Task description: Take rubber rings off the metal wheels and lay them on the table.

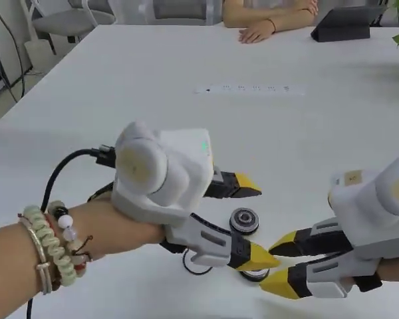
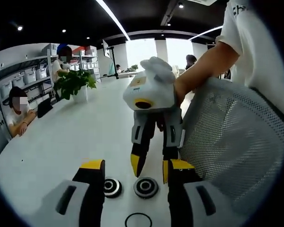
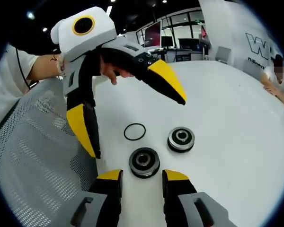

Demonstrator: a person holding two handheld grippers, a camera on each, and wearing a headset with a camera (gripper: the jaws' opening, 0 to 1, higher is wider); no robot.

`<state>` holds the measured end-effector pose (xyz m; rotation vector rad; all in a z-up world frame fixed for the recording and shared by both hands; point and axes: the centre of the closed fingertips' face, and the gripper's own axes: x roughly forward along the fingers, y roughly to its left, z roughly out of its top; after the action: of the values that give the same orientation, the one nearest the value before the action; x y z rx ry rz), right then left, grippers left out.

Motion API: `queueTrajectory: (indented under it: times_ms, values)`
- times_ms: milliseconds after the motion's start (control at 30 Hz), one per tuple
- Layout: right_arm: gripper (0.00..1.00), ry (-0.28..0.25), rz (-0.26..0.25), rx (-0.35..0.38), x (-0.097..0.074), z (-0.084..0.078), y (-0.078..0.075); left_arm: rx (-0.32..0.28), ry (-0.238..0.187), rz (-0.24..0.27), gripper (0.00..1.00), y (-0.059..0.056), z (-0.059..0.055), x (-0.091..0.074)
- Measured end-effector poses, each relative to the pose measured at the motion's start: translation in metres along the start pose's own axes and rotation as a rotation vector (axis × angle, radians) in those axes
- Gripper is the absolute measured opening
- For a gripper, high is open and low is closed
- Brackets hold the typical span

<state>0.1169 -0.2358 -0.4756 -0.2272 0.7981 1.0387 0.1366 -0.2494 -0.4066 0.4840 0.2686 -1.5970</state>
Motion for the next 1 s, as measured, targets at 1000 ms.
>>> queueTrajectory:
  times_ms: [1000]
  values:
    - [0.22,0.008,-0.017,-0.016,0.004,-0.003,-0.003,-0.099,0.06,-0.003,0.14,-0.015,-0.05,0.015]
